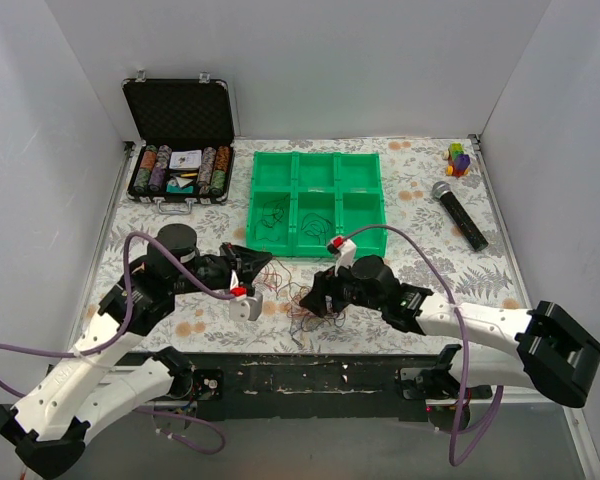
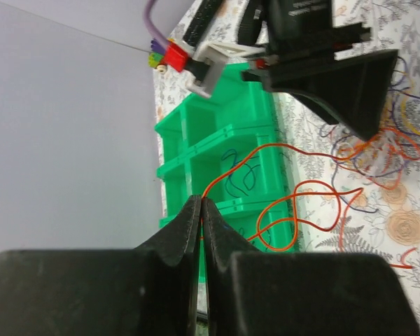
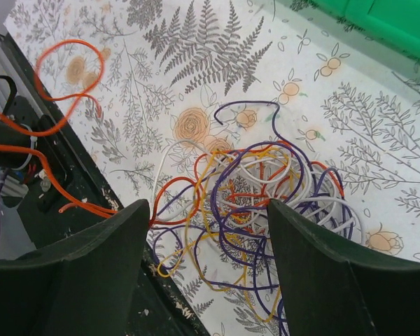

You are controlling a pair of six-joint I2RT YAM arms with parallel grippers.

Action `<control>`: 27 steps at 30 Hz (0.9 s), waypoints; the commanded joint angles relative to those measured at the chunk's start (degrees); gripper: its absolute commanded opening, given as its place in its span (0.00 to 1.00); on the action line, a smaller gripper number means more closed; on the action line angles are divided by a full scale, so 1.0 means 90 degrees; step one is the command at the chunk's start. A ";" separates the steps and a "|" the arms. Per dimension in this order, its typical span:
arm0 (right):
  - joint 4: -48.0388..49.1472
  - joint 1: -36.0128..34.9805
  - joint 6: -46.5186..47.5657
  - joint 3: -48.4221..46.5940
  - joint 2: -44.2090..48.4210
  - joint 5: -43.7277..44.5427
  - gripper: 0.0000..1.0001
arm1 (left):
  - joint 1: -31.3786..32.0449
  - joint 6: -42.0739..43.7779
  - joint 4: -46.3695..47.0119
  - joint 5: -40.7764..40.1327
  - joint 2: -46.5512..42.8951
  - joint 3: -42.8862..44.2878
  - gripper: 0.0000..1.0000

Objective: Untangle the cables

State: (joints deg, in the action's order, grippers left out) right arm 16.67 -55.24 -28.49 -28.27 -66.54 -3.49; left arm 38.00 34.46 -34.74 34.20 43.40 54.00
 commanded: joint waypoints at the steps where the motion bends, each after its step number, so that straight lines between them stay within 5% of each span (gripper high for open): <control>1: 0.0608 -0.0297 -0.0106 0.0172 -0.0272 0.0260 0.75 | 0.0016 -0.0108 0.0625 -0.0264 -0.0115 0.0299 0.00; 15: 0.0990 -0.0502 -0.0457 0.0719 -0.0682 0.0573 0.73 | 0.0016 0.0136 0.4337 -0.0948 -0.0037 0.0113 0.00; 27: 0.0980 -0.0678 -0.0662 0.0924 -0.1093 0.0778 0.65 | 0.0026 0.0439 0.5490 -0.1279 0.0519 0.0885 0.00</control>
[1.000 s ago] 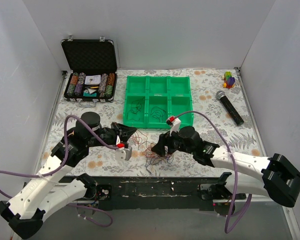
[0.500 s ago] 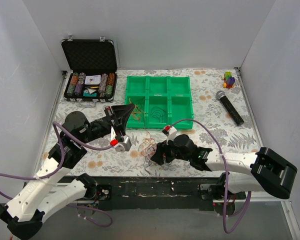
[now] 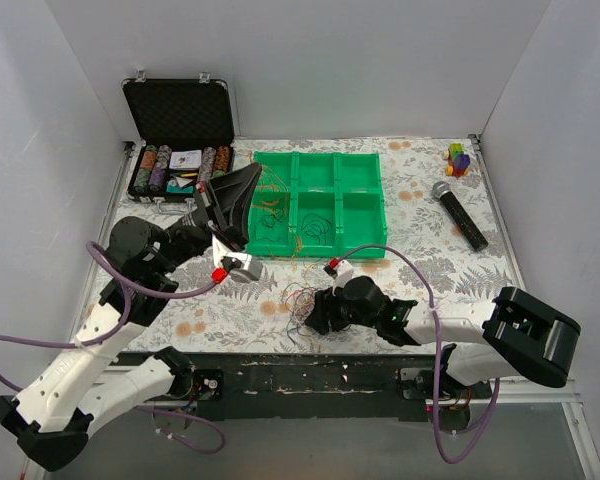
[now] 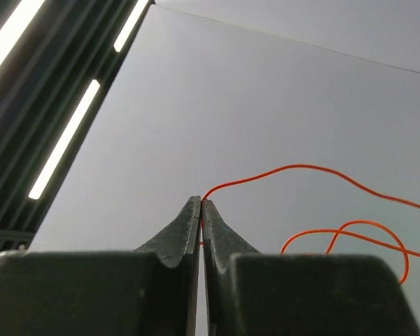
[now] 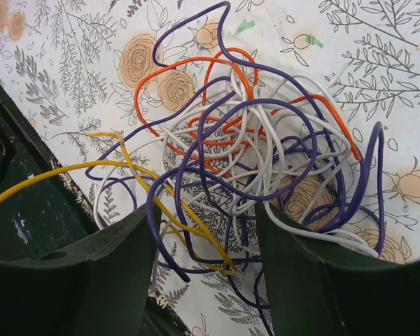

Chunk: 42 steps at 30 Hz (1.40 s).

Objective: Untangle the cables

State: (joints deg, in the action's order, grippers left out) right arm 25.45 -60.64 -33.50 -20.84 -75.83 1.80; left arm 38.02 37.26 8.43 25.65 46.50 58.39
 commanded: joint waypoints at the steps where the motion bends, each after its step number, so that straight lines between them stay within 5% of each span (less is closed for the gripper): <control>1: -0.0006 -0.0088 -0.0106 0.0118 -0.0060 0.0200 0.65 | 0.0024 0.0118 0.0791 -0.0379 0.0233 0.0474 0.00; 17: -0.0133 -0.0127 -0.0136 0.0079 -0.0333 0.0337 0.57 | 0.0024 0.0625 0.2197 -0.0584 0.1502 0.1734 0.00; 27: -0.0181 -0.0225 -0.0321 0.0118 -0.0802 0.0434 0.50 | 0.0033 0.0792 0.2326 -0.0926 0.2850 0.4068 0.00; 34: -0.0308 -0.0254 -0.0224 0.0002 -0.0618 0.0541 0.51 | 0.0033 0.0773 0.2170 -0.0750 0.2481 0.3348 0.00; 42: -0.1294 -0.0254 0.0703 -0.1111 0.0689 0.0757 0.67 | 0.0258 0.0480 0.1418 -0.0848 0.1719 0.2029 0.00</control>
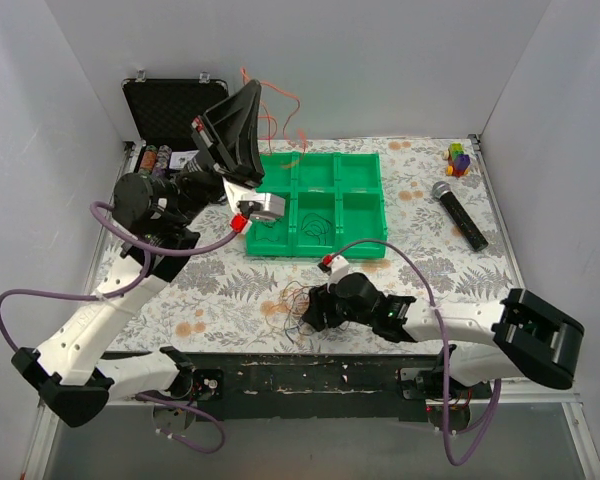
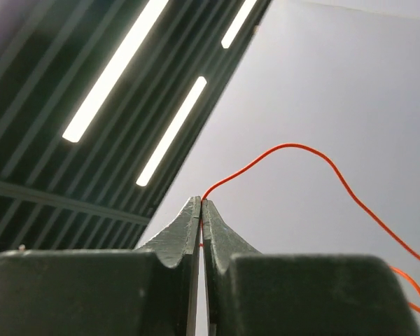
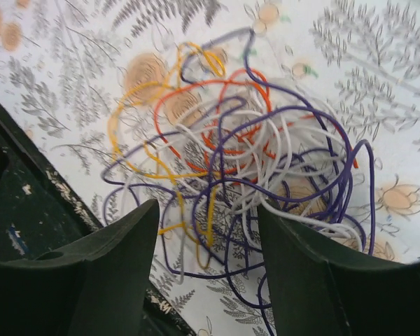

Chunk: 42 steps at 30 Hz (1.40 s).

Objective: Untangle the cables

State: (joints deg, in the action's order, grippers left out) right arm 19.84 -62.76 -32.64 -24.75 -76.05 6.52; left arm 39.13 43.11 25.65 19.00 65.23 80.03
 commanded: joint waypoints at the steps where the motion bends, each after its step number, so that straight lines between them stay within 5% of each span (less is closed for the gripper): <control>1: -0.0719 -0.0019 0.0706 -0.0803 0.0899 0.0222 0.70 | 0.0153 -0.0220 -0.0622 -0.0100 -0.0460 -0.0522 0.00; 11: -0.1519 -0.0028 0.1634 -0.1780 0.2766 0.0134 0.80 | 0.0193 -0.1196 -0.1785 0.0457 -0.1437 -0.1850 0.00; 18: -0.2574 0.0156 0.1889 -0.2025 0.3089 0.1891 0.81 | 0.0222 -0.1460 -0.1854 0.0437 -0.1633 -0.2476 0.00; 27: -0.1960 0.2422 0.1868 -0.2794 0.1149 0.0926 0.78 | 0.0290 -0.1646 -0.1825 0.0154 -0.1662 -0.2544 0.00; 35: -0.2164 0.2608 0.2152 -0.4699 -0.1684 0.1129 0.76 | 0.0359 -0.1578 -0.1922 -0.0119 -0.1965 -0.2603 0.00; 42: -0.2370 0.2608 0.2084 -0.5033 -0.2360 0.1804 0.71 | 0.0349 -0.1577 -0.2049 -0.0285 -0.2140 -0.2613 0.00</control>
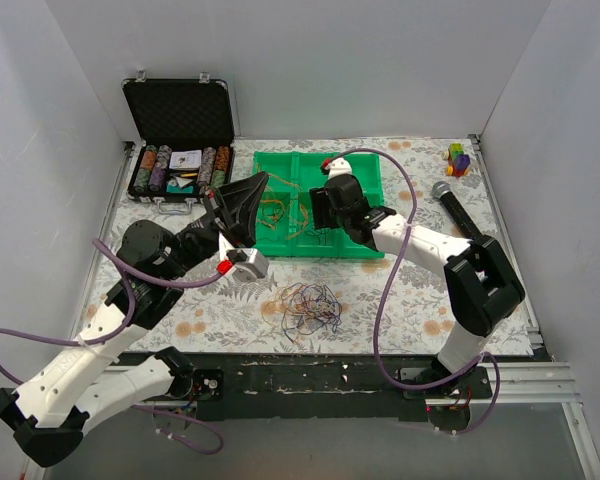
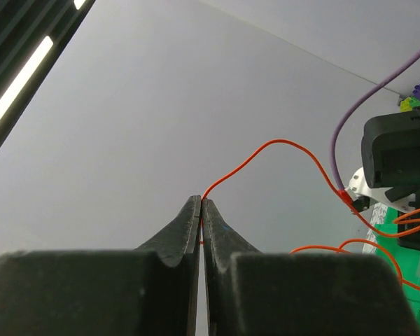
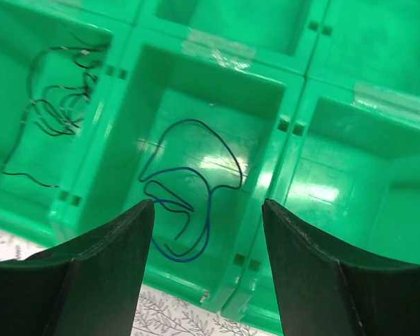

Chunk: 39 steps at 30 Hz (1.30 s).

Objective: Untangle the cables

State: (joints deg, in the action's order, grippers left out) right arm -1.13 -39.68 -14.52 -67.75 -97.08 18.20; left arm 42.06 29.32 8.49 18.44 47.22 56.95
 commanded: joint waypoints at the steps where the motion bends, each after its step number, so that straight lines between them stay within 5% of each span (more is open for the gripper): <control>1: -0.0031 0.0034 0.0042 -0.0237 -0.0014 0.0517 0.71 | 0.0024 -0.0045 -0.0152 -0.0232 -0.0168 -0.0058 0.00; 13: -0.0236 0.0044 -0.0056 -0.0373 -0.0414 0.0986 0.69 | 0.0033 -0.0152 -0.0172 -0.0281 -0.0354 -0.0126 0.00; 29: 0.0028 -0.0570 -0.0505 0.0262 -0.0512 0.1064 0.35 | 0.0033 -0.0123 -0.0221 -0.0252 -0.0559 -0.0146 0.00; 39: -0.0509 -0.1254 -0.1305 0.0291 -0.0659 0.1356 0.38 | 0.0043 -0.0113 -0.0231 -0.0203 -0.0618 -0.0204 0.00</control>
State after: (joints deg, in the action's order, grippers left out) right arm -1.50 -48.36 -21.43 -65.91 -103.11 30.81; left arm 42.13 28.64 6.59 16.84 42.52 55.81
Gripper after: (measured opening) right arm 0.385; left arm 0.010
